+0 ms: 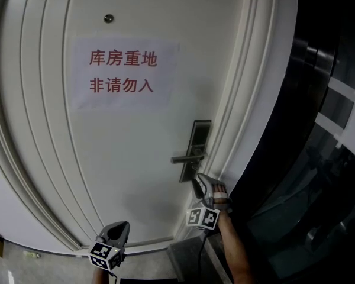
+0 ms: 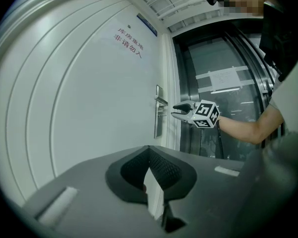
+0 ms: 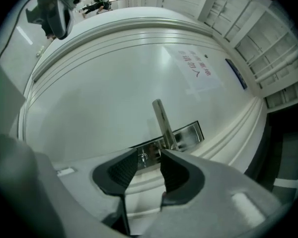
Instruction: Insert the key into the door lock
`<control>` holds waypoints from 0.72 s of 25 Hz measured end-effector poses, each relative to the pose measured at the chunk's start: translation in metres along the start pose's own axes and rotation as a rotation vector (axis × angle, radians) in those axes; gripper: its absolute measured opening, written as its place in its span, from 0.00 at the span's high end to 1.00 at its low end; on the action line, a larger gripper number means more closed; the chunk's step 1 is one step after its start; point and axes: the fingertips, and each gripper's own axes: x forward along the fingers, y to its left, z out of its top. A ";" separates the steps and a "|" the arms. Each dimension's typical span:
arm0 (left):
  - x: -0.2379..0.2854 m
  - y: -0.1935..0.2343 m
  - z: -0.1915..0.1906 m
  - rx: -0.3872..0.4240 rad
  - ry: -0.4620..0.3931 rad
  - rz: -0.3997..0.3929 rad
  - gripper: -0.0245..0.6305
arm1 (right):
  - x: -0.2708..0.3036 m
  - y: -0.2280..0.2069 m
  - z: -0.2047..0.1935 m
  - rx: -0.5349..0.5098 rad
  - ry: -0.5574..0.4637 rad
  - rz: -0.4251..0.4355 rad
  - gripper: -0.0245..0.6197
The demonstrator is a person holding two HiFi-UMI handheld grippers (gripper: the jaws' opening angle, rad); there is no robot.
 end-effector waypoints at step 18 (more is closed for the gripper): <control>-0.037 -0.023 0.020 0.035 -0.016 -0.110 0.96 | -0.107 0.004 0.016 0.396 0.045 -0.094 0.96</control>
